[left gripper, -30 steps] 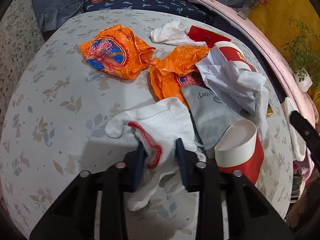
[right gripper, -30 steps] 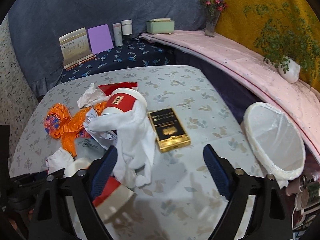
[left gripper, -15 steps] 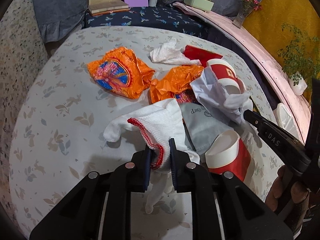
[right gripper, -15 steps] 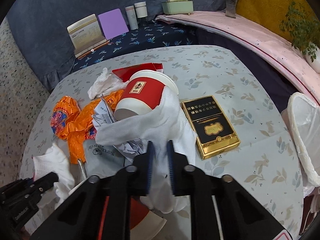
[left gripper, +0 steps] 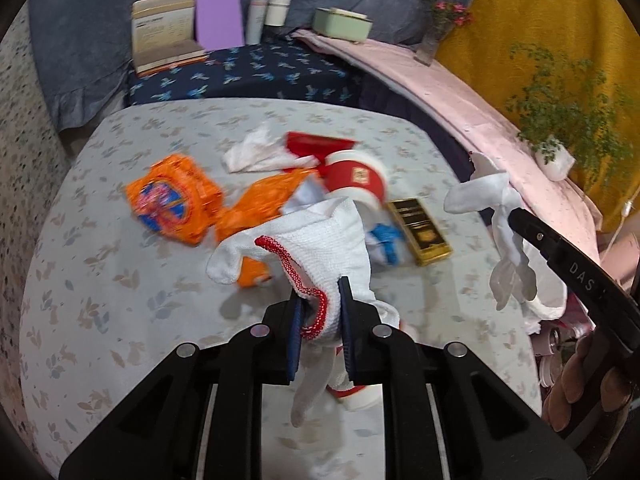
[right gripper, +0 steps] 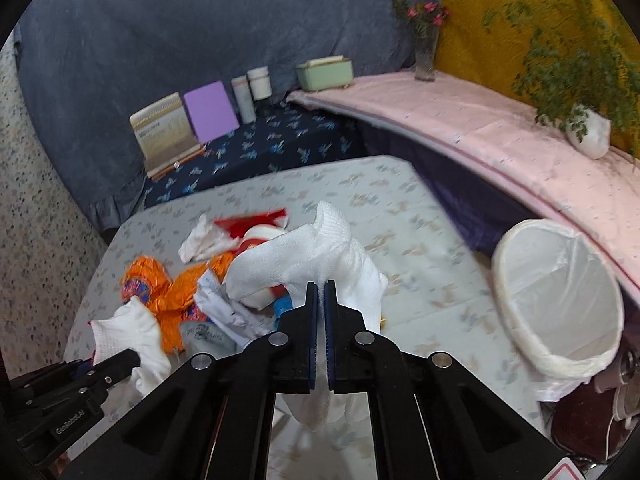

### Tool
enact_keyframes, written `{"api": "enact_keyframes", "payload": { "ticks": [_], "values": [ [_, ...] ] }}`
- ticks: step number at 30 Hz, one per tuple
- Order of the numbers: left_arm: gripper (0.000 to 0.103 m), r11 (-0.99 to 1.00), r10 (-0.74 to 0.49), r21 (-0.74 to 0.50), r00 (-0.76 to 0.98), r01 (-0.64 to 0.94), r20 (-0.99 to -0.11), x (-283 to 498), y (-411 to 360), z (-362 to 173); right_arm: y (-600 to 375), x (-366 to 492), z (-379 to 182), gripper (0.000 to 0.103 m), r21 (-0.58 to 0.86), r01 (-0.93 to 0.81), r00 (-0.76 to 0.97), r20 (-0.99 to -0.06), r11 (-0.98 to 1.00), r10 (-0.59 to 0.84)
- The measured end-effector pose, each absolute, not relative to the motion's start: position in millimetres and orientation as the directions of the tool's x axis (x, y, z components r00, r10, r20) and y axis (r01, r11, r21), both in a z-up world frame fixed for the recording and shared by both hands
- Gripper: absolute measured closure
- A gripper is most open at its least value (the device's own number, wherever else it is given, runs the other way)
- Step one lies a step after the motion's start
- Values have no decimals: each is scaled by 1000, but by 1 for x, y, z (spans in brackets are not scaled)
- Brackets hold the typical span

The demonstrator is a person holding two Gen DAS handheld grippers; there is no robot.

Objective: Collect trash
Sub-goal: 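Carry both gloves to the wastebasket and open both grippers over it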

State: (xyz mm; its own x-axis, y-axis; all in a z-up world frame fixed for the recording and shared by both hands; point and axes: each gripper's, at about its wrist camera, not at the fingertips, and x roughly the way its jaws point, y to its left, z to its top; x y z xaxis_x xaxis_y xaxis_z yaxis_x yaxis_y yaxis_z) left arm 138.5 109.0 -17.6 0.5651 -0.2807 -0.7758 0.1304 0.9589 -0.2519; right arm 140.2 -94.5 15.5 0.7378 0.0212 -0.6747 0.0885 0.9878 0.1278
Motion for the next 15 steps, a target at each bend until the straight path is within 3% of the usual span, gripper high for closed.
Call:
{"api": "enact_keyframes", "payload": {
  "ticks": [15],
  "values": [
    [87, 855, -485, -269, 499, 444, -719, 155, -62, 25, -245, 101, 34, 100, 107, 331, 730, -659, 938, -182]
  ]
}}
